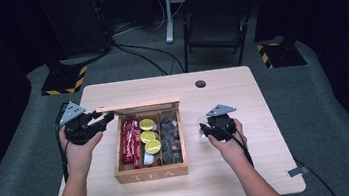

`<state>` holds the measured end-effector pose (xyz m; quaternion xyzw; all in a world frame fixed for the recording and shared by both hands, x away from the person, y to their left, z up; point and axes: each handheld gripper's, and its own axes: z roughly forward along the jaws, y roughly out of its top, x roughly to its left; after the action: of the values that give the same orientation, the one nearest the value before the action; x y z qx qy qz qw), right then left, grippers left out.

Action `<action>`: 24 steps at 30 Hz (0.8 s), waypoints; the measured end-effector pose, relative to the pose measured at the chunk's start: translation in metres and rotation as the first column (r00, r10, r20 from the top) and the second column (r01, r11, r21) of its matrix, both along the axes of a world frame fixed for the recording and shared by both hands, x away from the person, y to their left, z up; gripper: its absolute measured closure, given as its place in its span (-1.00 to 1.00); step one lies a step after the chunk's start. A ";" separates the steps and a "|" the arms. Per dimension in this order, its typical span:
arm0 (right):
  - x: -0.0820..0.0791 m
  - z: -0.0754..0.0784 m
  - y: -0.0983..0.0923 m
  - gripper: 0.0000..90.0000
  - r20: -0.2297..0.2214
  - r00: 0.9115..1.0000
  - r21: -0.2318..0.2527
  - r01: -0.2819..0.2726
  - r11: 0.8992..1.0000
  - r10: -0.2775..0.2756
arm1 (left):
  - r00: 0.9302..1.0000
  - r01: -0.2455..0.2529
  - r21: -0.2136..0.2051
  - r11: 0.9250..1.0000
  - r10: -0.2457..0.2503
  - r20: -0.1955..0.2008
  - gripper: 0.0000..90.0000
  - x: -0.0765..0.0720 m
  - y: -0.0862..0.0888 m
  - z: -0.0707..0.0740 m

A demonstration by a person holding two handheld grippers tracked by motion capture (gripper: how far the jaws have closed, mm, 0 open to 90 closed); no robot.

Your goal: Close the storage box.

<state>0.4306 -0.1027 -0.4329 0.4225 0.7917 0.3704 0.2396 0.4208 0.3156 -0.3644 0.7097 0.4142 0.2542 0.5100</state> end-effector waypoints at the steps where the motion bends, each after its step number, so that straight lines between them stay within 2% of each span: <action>1: -0.001 0.000 0.000 0.32 0.003 1.000 0.000 0.007 1.000 -0.007 | 1.000 -0.001 0.003 1.000 0.001 -0.001 0.20 0.000 0.000 0.000; 6: -0.004 0.004 -0.002 0.15 0.016 1.000 0.012 0.018 1.000 -0.018 | 1.000 -0.002 0.002 1.000 0.002 -0.005 0.20 0.000 -0.001 -0.001; 11: -0.006 0.010 -0.001 0.09 0.027 1.000 0.019 0.004 1.000 -0.004 | 1.000 0.000 0.007 1.000 0.000 -0.007 0.19 0.000 -0.001 -0.001; 18: -0.009 0.026 0.011 0.07 0.053 0.998 0.046 -0.048 0.998 0.045 | 1.000 0.000 0.006 1.000 0.000 -0.009 0.19 0.000 -0.001 -0.001; 24: -0.008 0.039 0.026 0.16 0.075 0.991 0.042 -0.115 0.993 0.112 | 1.000 -0.001 0.006 1.000 0.001 -0.009 0.19 0.000 -0.001 -0.001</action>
<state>0.4225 -0.0763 -0.3937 0.3685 0.7965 0.4166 0.2371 0.4209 0.3145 -0.3654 0.7121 0.4160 0.2524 0.5061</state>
